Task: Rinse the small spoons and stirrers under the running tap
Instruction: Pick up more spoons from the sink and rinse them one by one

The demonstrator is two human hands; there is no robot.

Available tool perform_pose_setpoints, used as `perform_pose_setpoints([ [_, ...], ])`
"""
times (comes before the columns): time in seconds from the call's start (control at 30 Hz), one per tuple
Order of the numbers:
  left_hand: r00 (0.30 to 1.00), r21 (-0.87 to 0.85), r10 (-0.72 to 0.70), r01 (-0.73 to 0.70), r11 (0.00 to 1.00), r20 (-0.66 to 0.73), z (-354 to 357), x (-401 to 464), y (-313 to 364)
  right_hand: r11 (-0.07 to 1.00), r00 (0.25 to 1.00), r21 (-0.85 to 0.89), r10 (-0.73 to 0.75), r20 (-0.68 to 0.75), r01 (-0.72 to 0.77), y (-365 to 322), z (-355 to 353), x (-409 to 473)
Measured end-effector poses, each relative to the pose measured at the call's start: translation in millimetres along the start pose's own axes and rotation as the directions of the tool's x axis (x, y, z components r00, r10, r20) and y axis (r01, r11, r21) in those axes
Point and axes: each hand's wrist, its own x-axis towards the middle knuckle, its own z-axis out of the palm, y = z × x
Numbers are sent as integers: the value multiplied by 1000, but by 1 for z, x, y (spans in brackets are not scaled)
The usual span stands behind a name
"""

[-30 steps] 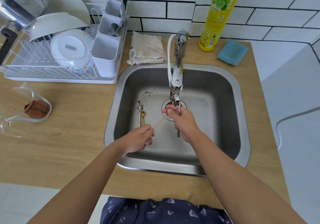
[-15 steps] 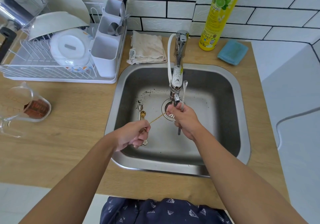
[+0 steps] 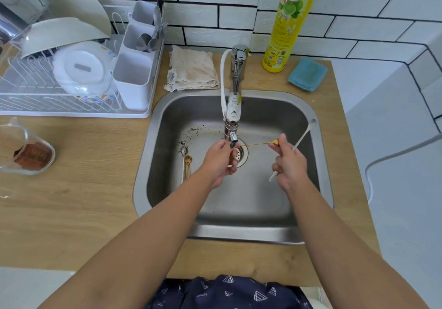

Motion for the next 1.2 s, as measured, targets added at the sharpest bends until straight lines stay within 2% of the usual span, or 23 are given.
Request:
perform_pose_setpoints([
  [0.1, 999, 51, 51, -51, 997, -7, 5, 3, 6, 1000, 1000, -8, -14, -11, 14, -5, 2, -2],
  [0.2, 994, 28, 40, -43, 999, 103, -2, -4, 10, 1000, 1000, 1, -24, -6, 24, -5, 7, -3],
  [0.3, 980, -94, -68, 87, 992, 188, -25, -15, 10, 1000, 999, 11, -29, 19, 29, -1, 15, -4],
  [0.4, 952, -207, -202, 250, 946, 230, -52, -28, 7, 999, 992, 33, -47, 116, 43, 7, 26, -6],
  [0.57, 950, -441, -249, 309, 843, 191, -81, -48, 6, 1000, 965, 3, -18, 261, 18, 21, 37, -11],
  [0.73, 950, -507, -269, 313, 803, 160, -93, -58, 5, 993, 936, 93, 36, 351, -73, 31, 44, -19],
  [0.83, 957, -465, -241, 290, 836, 163, -89, -58, 3, 978, 930, 153, 78, 359, -141, 31, 47, -22],
  [1.07, 995, -216, -69, 83, 973, 71, -43, -53, -17, 925, 903, 252, 168, 397, -283, 35, 57, -35],
  [1.2, 999, -65, 9, -12, 998, -49, -24, -48, -24, 911, 902, 270, 195, 385, -312, 36, 60, -38],
])
